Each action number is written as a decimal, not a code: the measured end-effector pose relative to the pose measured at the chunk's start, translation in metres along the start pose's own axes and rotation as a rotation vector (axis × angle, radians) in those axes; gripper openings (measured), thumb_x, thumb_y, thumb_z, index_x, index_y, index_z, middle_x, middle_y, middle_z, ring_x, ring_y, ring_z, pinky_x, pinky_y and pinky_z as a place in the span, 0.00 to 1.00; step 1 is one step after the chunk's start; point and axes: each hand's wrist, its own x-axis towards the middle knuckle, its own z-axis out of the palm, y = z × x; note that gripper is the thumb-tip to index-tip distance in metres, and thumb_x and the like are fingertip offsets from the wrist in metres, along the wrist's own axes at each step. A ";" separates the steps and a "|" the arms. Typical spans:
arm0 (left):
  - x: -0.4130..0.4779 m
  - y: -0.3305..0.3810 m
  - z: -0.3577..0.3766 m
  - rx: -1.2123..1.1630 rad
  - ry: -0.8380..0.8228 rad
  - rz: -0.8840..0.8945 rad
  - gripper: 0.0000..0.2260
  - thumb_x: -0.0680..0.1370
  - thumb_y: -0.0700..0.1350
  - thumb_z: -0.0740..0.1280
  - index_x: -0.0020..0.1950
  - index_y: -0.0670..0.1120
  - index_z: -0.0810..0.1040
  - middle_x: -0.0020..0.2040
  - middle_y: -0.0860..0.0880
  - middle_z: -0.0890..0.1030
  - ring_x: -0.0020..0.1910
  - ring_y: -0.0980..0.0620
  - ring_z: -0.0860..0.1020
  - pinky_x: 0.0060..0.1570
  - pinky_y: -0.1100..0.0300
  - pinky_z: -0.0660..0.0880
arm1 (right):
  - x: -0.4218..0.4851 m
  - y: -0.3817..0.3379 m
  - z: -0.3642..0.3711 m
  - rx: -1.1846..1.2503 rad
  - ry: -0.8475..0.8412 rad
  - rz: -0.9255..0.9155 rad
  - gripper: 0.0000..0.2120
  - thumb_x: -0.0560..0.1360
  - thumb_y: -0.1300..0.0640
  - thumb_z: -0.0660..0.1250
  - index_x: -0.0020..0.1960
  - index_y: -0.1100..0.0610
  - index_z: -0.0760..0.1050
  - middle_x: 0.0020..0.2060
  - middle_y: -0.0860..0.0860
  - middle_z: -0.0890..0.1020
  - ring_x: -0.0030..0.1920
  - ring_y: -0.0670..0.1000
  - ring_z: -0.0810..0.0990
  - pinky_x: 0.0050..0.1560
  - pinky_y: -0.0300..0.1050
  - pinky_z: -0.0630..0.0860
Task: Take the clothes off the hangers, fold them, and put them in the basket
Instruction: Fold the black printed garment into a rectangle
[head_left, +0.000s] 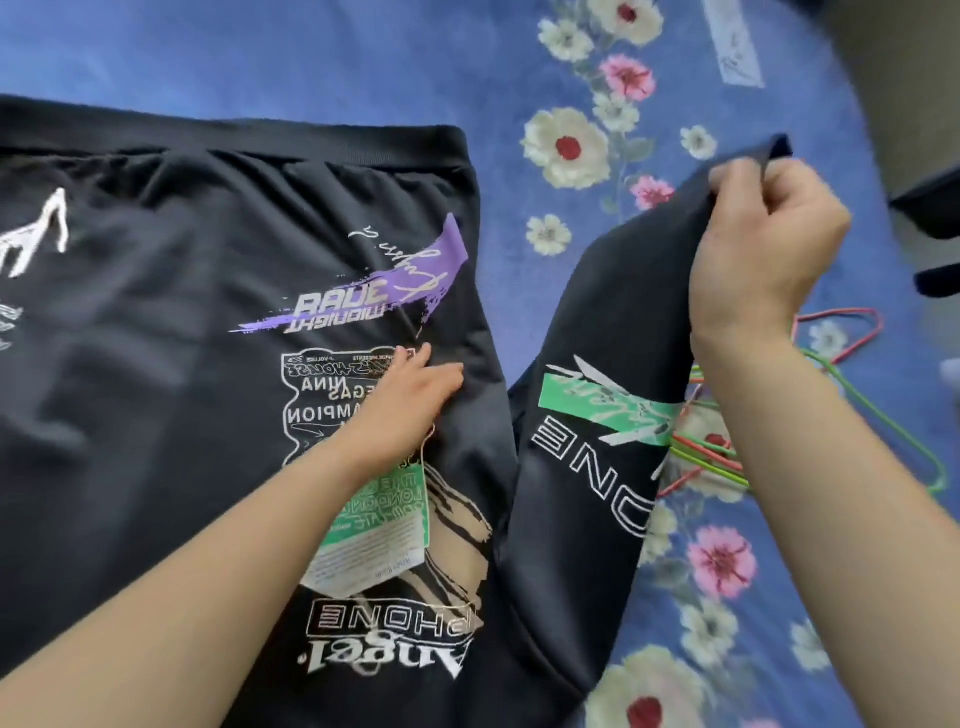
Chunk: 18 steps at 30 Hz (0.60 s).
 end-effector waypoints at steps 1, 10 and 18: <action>-0.008 0.007 -0.008 -0.281 -0.004 -0.077 0.17 0.83 0.53 0.55 0.69 0.54 0.75 0.77 0.51 0.64 0.76 0.52 0.58 0.76 0.50 0.51 | -0.011 -0.023 0.000 0.072 -0.007 -0.107 0.19 0.72 0.60 0.64 0.30 0.49 0.56 0.22 0.42 0.59 0.27 0.41 0.58 0.31 0.34 0.57; -0.070 -0.041 -0.097 -1.855 0.247 -0.169 0.30 0.82 0.61 0.47 0.65 0.41 0.77 0.60 0.36 0.80 0.53 0.38 0.82 0.60 0.47 0.73 | -0.183 -0.071 0.061 0.040 -1.120 -0.228 0.14 0.76 0.59 0.67 0.60 0.58 0.81 0.67 0.54 0.77 0.70 0.50 0.70 0.72 0.47 0.64; -0.072 -0.068 -0.098 -1.331 0.345 -0.262 0.12 0.82 0.52 0.60 0.54 0.47 0.80 0.50 0.50 0.86 0.46 0.54 0.84 0.57 0.55 0.75 | -0.223 0.049 -0.008 -0.472 -0.849 -0.128 0.23 0.74 0.48 0.58 0.65 0.56 0.72 0.64 0.49 0.74 0.64 0.48 0.67 0.63 0.49 0.66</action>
